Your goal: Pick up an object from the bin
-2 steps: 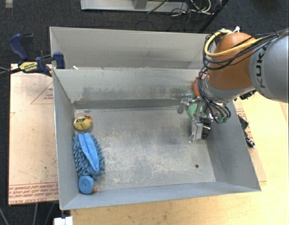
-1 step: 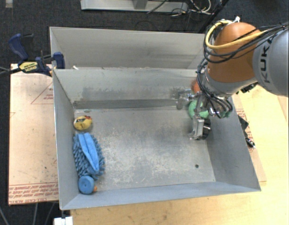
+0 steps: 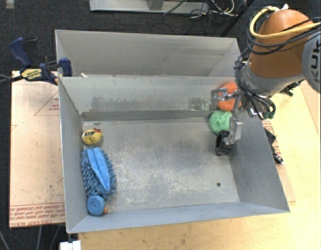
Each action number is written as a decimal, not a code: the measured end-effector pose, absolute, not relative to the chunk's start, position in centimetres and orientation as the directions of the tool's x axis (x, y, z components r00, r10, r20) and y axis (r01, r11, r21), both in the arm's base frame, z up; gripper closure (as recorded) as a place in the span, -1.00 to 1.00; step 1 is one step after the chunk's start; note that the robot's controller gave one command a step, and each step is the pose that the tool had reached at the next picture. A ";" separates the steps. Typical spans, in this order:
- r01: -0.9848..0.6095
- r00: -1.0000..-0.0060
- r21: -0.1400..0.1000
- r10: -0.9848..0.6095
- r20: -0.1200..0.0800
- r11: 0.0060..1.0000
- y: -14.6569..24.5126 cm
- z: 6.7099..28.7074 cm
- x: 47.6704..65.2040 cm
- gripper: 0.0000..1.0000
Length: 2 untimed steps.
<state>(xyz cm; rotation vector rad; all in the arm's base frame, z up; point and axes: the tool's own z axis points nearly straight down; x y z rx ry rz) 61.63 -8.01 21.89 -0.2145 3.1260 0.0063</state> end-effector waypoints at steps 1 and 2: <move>-0.056 -0.998 -0.003 -0.056 -0.006 0.998 -10.7 19.4 58.1 -1.00; -0.057 -0.998 0.004 -0.057 0.008 0.998 -9.9 21.9 58.0 -1.00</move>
Offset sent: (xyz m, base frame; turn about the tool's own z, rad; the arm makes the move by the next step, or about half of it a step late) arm 0.0024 -0.0078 0.1957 -0.0233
